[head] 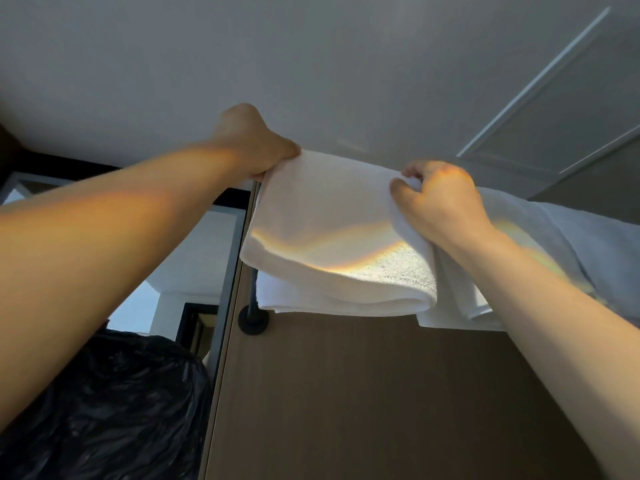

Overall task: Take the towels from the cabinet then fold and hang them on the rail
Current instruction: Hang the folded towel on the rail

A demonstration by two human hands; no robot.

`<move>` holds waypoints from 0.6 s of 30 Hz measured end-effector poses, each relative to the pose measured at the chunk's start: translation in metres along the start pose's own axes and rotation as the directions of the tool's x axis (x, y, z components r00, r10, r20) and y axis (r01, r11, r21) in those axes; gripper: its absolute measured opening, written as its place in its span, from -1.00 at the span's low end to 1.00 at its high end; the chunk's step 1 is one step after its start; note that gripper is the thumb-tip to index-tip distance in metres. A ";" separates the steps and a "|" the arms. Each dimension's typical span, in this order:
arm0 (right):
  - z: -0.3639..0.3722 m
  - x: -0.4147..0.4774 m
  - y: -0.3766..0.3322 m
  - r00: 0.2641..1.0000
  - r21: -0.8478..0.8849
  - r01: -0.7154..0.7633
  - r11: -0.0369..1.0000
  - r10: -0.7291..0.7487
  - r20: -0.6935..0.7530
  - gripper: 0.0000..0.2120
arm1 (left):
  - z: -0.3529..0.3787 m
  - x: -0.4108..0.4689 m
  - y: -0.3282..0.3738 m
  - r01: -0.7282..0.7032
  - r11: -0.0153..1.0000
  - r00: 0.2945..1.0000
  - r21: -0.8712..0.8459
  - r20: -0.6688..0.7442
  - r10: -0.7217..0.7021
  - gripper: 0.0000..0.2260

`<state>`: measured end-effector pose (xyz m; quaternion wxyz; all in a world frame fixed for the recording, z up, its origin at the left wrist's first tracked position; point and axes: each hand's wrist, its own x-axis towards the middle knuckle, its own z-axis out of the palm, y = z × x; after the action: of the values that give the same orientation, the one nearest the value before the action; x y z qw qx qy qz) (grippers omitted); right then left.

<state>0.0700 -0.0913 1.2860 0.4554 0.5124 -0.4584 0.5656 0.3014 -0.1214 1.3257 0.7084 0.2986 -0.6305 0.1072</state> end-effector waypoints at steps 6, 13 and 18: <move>-0.001 -0.001 0.001 0.999 -0.049 0.017 0.999 -0.015 0.035 -0.61 | 0.001 -0.001 -0.004 0.080 0.979 0.997 -0.189 0.004 -0.081 -0.72; -0.008 -0.002 0.001 0.995 -0.079 0.022 0.997 -0.014 0.095 -0.63 | 0.005 -0.011 -0.017 0.016 0.974 1.000 -0.226 0.000 -0.017 -0.72; -0.012 -0.005 0.001 0.994 -0.063 0.015 0.998 -0.009 0.105 -0.63 | 0.006 -0.009 -0.014 -0.085 0.996 0.995 -0.017 -0.061 0.084 -0.85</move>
<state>0.0674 -0.0795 1.2803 0.4502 0.5295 -0.4963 0.5202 0.3024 -0.1342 1.3131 0.7248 0.2612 -0.6219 0.1398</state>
